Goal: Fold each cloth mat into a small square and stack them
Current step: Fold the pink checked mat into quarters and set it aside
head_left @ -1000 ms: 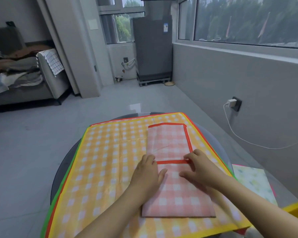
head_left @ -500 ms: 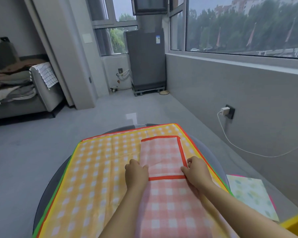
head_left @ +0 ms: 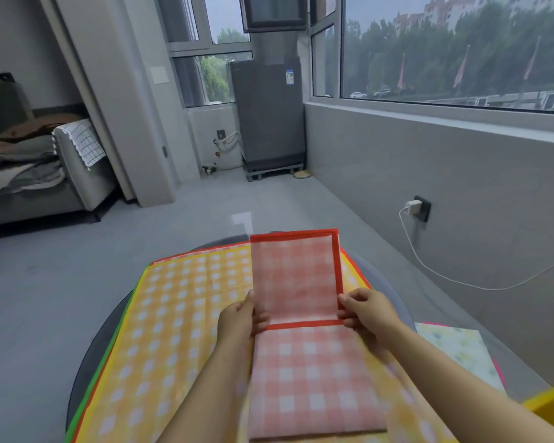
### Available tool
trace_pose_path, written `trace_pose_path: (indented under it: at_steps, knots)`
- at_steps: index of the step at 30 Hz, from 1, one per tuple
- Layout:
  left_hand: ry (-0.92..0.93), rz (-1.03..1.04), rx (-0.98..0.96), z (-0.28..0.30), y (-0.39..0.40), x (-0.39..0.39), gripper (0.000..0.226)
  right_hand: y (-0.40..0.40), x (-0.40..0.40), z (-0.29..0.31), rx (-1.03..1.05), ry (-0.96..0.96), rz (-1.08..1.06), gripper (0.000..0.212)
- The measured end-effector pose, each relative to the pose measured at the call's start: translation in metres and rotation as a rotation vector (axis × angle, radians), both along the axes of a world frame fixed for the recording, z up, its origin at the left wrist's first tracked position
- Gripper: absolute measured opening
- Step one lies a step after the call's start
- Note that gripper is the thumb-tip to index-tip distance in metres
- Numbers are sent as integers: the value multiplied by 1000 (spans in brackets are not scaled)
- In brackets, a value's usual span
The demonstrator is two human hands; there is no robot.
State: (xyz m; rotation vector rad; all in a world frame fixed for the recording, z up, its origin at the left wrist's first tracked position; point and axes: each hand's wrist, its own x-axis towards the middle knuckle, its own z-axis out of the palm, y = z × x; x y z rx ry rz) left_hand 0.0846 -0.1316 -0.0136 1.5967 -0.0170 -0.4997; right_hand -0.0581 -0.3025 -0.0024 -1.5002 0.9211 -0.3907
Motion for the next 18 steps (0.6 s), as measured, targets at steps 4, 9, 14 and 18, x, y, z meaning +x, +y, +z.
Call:
trace_pose_path:
  at_steps: [4, 9, 14, 18]
  knots:
    - [76, -66, -108, 5, 15, -5, 44, -2, -8, 2, 44, -13, 68, 34]
    - [12, -114, -68, 4, 29, -8, 44, -2, -17, 0, -60, -5, 106, 27]
    - [-289, -292, 175, 2, 40, -18, 31, 3, -24, 1, -251, 24, 191, 12]
    - [-610, -347, 361, -4, 43, -30, 14, 10, -23, 0, -437, 109, 248, 2]
